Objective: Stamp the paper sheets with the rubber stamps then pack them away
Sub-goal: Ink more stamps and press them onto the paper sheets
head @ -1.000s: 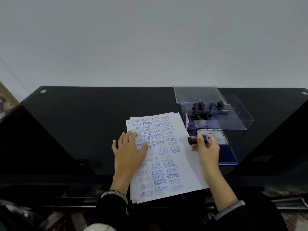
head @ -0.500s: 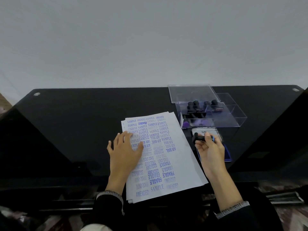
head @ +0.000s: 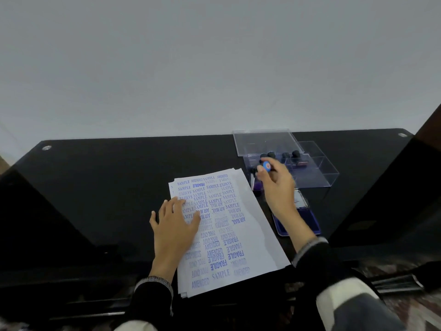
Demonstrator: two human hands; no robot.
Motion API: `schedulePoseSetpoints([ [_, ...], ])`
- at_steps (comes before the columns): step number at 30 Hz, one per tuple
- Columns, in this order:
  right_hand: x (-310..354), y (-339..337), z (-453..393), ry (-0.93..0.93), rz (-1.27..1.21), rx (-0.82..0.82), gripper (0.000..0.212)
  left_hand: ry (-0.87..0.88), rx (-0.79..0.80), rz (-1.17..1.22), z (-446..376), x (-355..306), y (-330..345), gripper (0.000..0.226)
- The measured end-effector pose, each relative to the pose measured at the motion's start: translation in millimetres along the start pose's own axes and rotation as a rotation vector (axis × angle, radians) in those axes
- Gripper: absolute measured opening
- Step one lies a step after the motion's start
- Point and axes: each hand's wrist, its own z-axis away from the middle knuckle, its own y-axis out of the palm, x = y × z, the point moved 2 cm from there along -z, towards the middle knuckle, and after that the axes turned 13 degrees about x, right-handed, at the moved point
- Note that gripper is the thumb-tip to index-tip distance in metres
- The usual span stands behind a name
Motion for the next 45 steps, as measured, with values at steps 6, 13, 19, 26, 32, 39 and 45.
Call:
schedulePoseSetpoints([
  [6,0,-19,-66,0.040,0.133,-0.111,0.035,-0.002,-0.001,0.001,0,-1,0,0.057],
  [13,-12,-20,-117,0.099,0.384,0.059,0.016,-0.003,-0.019,0.002,1,0,1,0.055],
  [19,-20,-15,-150,0.163,0.508,0.171,0.018,-0.010,-0.034,0.016,-1,0,2,0.055],
  [26,-36,-10,-149,0.246,0.562,0.268,0.017,-0.012,-0.018,0.007,-1,-1,1,0.055],
  [32,-31,-4,-152,0.240,0.706,0.426,0.022,-0.018,-0.008,0.006,-1,-2,0,0.056],
  [39,-34,-13,-162,0.309,0.724,0.263,0.021,-0.019,-0.009,0.005,0,-2,0,0.055],
  [45,-36,-15,-154,0.530,1.003,0.180,0.041,-0.018,-0.017,0.007,-1,-2,0,0.054],
])
